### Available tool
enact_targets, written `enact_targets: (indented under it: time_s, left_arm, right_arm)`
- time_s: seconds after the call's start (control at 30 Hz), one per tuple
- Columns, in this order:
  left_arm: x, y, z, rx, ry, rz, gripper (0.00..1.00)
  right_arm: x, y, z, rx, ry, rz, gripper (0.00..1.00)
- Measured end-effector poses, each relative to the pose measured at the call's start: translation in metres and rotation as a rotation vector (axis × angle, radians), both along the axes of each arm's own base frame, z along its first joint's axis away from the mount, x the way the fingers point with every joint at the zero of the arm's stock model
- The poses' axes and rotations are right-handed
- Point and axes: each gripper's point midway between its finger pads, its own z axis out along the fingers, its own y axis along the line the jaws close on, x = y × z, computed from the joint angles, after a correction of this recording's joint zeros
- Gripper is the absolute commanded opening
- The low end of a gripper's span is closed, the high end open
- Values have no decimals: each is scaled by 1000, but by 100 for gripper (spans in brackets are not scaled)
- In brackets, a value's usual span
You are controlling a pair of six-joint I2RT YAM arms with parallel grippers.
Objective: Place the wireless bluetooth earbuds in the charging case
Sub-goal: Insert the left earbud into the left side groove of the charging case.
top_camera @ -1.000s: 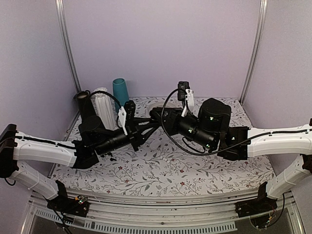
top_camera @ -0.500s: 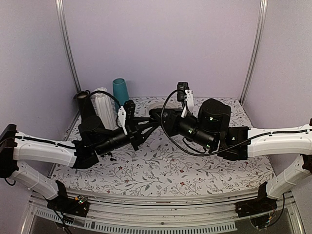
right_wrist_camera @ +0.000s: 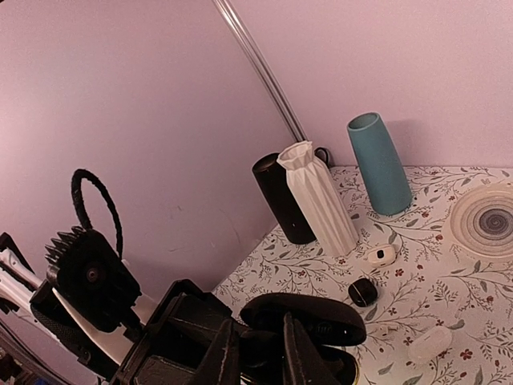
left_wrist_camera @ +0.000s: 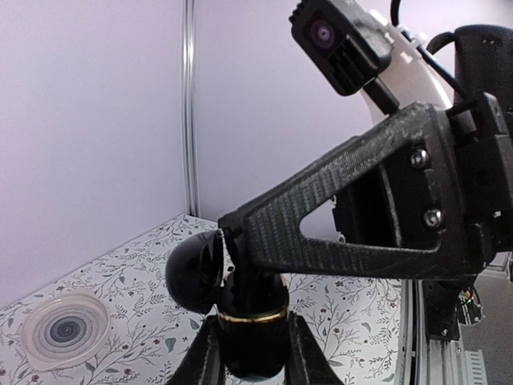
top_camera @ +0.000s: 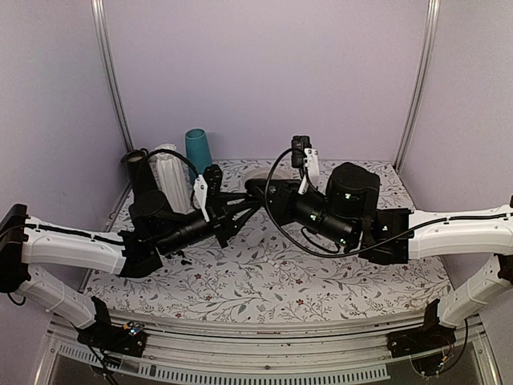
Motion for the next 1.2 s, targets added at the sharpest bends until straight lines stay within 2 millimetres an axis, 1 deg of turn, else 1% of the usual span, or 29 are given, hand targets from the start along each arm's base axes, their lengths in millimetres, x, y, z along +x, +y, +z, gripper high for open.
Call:
enact_targets:
  time_s: [0.03, 0.1, 0.2, 0.47, 0.67, 0.93, 1.2]
  left_arm:
    - [0, 0, 0, 0, -1, 0, 0]
    - [0, 0, 0, 1, -3, 0, 0]
    - [1, 1, 0, 0, -3, 3, 0]
    - [0, 0, 1, -1, -4, -1, 0]
    - [-1, 0, 2, -3, -7, -9, 0]
    - [-2, 1, 7, -16, -16, -9, 0]
    - [-12, 6, 27, -62, -58, -42, 0]
  right_arm:
    - [0, -1, 0, -2, 1, -1, 23]
    - [-1, -1, -1, -9, 3, -2, 25]
    - [-3, -1, -4, -26, 8, 2, 26]
    - [-3, -1, -2, -38, 12, 0, 31]
    - [-6, -4, -2, -49, 21, 5, 35]
    - [-10, -9, 6, -55, 29, 5, 41]
    - [-7, -24, 17, -52, 26, -18, 45]
